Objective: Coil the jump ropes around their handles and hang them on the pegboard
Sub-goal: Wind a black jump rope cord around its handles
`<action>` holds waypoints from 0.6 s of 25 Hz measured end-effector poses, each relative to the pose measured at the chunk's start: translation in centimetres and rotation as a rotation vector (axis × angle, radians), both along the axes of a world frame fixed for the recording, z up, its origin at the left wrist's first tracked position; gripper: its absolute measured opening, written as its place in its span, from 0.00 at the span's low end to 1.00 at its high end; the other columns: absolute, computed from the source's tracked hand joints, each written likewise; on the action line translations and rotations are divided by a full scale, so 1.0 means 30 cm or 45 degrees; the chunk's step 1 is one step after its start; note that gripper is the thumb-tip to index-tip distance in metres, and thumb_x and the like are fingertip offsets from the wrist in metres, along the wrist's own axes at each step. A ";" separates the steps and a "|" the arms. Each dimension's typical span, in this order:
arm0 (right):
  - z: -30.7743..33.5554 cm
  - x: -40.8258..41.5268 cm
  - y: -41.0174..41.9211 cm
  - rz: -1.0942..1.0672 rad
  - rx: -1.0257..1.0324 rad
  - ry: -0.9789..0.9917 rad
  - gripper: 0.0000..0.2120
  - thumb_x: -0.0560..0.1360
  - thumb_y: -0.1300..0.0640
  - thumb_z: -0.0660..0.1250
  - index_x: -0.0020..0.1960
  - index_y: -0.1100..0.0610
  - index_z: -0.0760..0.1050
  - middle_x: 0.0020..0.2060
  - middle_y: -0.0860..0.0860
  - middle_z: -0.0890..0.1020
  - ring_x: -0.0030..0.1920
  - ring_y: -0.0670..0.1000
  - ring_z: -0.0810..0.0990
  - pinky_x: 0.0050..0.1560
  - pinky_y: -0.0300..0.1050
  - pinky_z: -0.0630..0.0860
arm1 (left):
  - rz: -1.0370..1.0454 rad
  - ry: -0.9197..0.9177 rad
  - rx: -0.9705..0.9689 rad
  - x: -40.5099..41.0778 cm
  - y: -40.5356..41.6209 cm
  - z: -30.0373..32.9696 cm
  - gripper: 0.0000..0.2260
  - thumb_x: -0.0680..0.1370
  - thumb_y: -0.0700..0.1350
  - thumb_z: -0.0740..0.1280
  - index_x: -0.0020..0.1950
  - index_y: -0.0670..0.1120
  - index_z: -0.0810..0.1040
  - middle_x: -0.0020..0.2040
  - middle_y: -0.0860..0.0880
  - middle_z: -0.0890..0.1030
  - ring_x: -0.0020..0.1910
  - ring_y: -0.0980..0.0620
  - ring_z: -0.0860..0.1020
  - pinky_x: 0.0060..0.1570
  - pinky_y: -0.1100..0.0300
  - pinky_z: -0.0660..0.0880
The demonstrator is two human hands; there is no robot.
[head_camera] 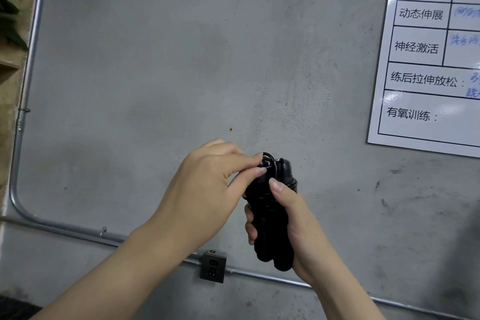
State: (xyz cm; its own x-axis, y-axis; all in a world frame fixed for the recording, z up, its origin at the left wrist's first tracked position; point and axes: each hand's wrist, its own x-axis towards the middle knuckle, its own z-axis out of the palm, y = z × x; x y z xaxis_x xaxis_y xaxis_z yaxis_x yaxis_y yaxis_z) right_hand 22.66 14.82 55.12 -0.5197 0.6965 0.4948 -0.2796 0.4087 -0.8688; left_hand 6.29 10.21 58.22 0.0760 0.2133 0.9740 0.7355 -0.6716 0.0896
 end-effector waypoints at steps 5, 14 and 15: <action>-0.002 0.011 0.002 -0.035 0.072 -0.101 0.34 0.71 0.36 0.66 0.59 0.66 0.74 0.38 0.60 0.78 0.33 0.57 0.76 0.37 0.53 0.73 | -0.054 -0.085 -0.123 -0.002 -0.018 0.002 0.13 0.77 0.54 0.70 0.61 0.56 0.85 0.38 0.58 0.80 0.40 0.53 0.78 0.41 0.66 0.72; -0.009 0.030 0.009 -0.072 0.141 -0.220 0.28 0.74 0.40 0.68 0.55 0.66 0.73 0.34 0.59 0.78 0.31 0.57 0.75 0.34 0.49 0.74 | 0.031 0.233 -0.515 -0.021 -0.039 0.032 0.10 0.83 0.48 0.65 0.61 0.57 0.82 0.37 0.66 0.77 0.40 0.65 0.75 0.39 0.71 0.67; -0.010 0.031 0.010 -0.042 0.119 -0.214 0.28 0.73 0.40 0.68 0.56 0.66 0.73 0.35 0.59 0.77 0.31 0.57 0.75 0.35 0.50 0.74 | 0.008 0.220 -0.509 -0.021 -0.037 0.029 0.08 0.83 0.48 0.65 0.58 0.57 0.83 0.37 0.64 0.77 0.39 0.62 0.75 0.38 0.70 0.68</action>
State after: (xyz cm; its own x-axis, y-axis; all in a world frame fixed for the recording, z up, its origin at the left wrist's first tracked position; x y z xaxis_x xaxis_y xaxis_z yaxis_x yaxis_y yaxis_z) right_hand 23.59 15.13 54.81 -0.5783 0.6697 0.4659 -0.1186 0.4960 -0.8602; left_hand 5.65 9.09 59.10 0.2282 0.5721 0.7878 0.7665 -0.6045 0.2170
